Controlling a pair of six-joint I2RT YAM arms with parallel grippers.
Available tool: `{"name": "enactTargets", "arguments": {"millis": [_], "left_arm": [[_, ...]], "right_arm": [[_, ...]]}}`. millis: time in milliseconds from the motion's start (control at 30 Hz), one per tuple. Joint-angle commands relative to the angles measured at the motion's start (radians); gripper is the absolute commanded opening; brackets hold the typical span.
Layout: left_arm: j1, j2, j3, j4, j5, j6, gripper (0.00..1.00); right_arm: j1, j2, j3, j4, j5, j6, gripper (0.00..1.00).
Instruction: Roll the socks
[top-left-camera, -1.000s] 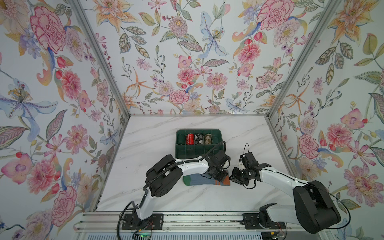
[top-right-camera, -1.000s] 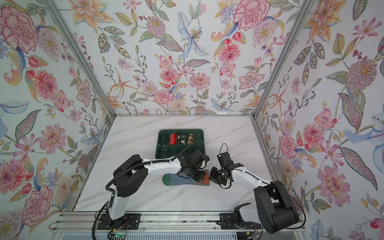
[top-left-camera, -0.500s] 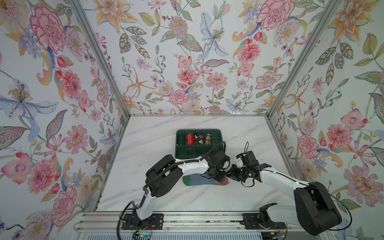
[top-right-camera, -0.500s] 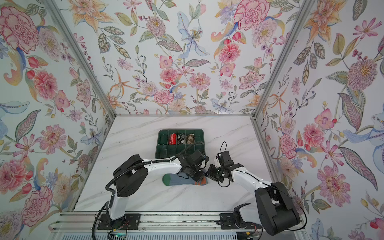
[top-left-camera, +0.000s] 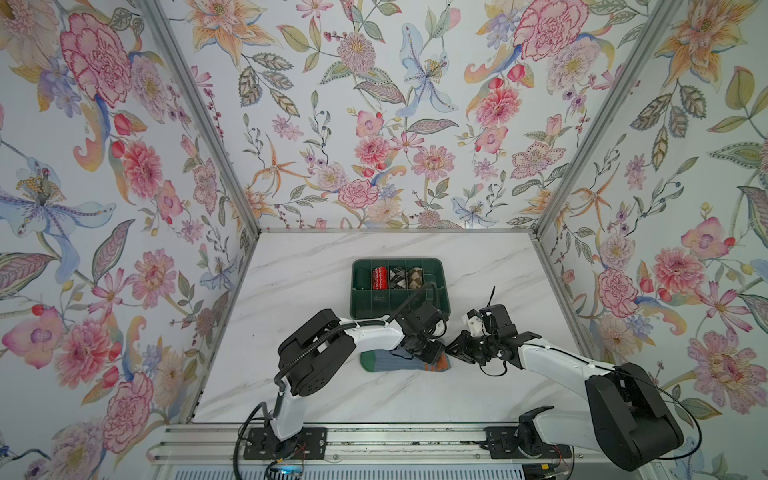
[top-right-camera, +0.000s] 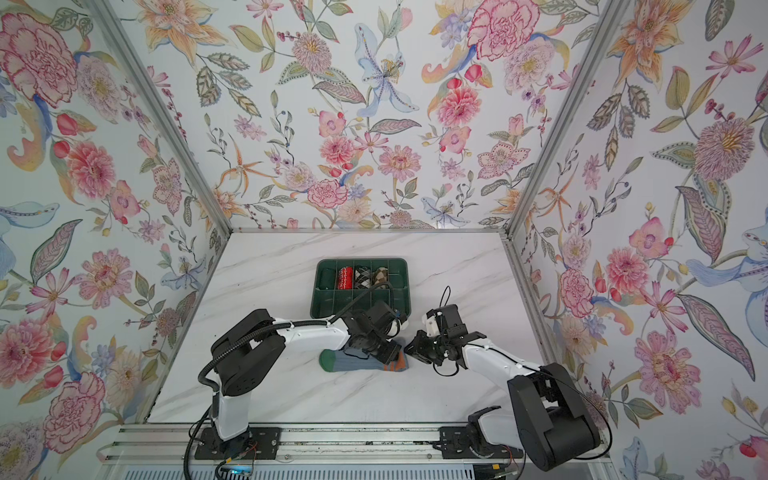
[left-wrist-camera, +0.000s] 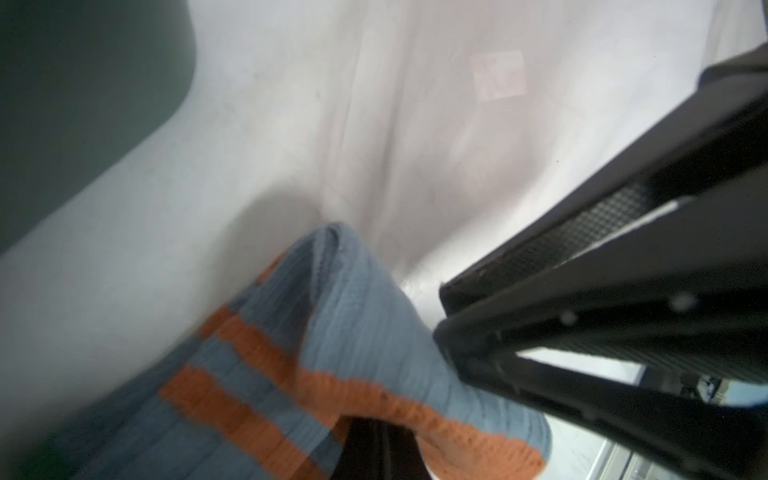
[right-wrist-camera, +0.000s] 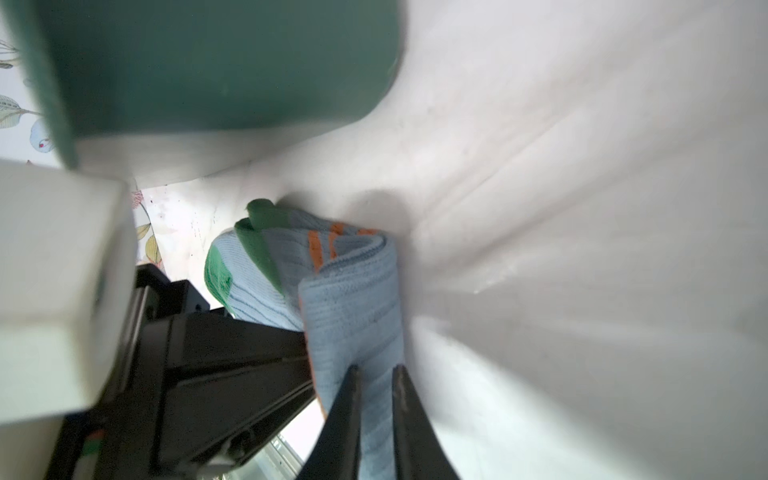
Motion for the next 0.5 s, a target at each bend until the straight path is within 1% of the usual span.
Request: {"name": "enactTargets", "arguments": {"millis": [0,67,133,467], "left_arm": [[0.023,-0.022,-0.061,0.044,0.028,-0.052,0.0],[0.028,-0.028,-0.077,0.07,0.038,-0.065,0.03],[0.029,-0.028,-0.081,0.076,0.041,-0.069,0.04],[0.037,-0.038,-0.101,0.085,0.048,-0.069,0.03]], "right_arm": [[0.012,0.004,-0.009,0.022,-0.021,-0.001,0.17],[0.019,0.003,-0.004,0.022,-0.023,0.0,0.16],[0.026,0.002,-0.001,0.033,-0.03,0.001,0.16],[0.037,0.008,-0.059,0.148,-0.086,0.079,0.18]]}}
